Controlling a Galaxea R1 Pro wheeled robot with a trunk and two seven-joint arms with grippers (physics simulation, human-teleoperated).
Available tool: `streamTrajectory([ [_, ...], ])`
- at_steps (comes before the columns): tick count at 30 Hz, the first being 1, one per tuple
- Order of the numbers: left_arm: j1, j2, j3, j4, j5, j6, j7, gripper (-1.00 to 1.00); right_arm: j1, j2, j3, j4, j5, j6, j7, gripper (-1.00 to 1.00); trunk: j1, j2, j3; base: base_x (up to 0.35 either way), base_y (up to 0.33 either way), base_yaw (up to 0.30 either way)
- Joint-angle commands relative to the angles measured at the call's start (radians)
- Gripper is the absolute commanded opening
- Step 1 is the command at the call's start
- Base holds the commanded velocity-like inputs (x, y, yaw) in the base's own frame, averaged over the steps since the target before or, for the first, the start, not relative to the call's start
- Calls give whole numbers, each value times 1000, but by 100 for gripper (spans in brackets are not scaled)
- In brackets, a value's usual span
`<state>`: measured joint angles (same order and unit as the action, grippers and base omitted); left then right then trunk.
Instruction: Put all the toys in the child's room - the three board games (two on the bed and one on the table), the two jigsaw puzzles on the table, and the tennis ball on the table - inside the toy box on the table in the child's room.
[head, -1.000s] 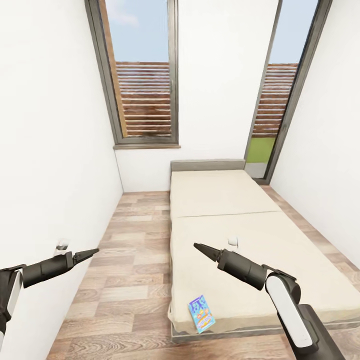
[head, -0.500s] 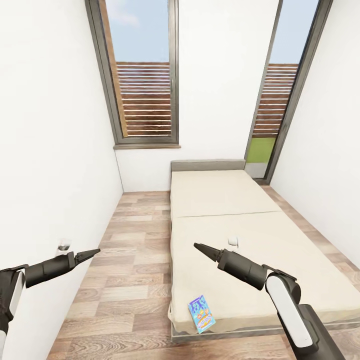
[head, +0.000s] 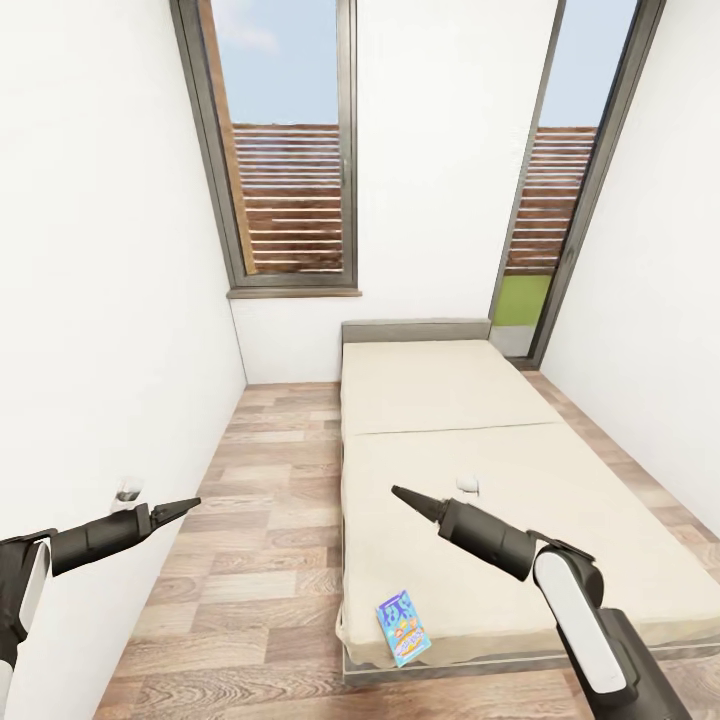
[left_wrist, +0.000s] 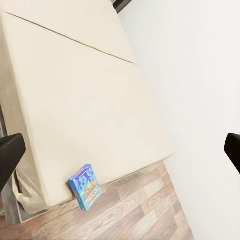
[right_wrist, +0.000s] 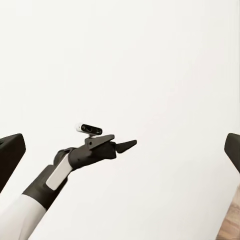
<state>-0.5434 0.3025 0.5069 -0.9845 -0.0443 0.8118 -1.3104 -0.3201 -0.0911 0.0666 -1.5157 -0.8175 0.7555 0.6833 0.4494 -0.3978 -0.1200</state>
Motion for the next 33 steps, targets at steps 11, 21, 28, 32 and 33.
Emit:
streamTrajectory([
  [11,-1,-5,2,0,-5,10,-12,100,9,-1,-153,314,-8,127,20,100,1,-2,-2,0,0,0],
  [21,-1,-6,2,0,-4,9,-15,100,145,-69,-229,510,2,125,55,100,1,-2,-2,0,0,0],
  [28,-2,-5,2,0,-5,9,-15,100,151,-106,-224,749,5,-53,68,100,1,-2,-2,0,0,0],
  [32,-1,-5,2,0,-5,9,-15,100,152,-120,-188,837,50,-132,80,100,1,-2,-2,0,0,0],
  [33,-1,-5,2,0,-5,9,-15,100,151,-119,-180,843,67,-144,80,100,1,-2,-2,0,0,0],
])
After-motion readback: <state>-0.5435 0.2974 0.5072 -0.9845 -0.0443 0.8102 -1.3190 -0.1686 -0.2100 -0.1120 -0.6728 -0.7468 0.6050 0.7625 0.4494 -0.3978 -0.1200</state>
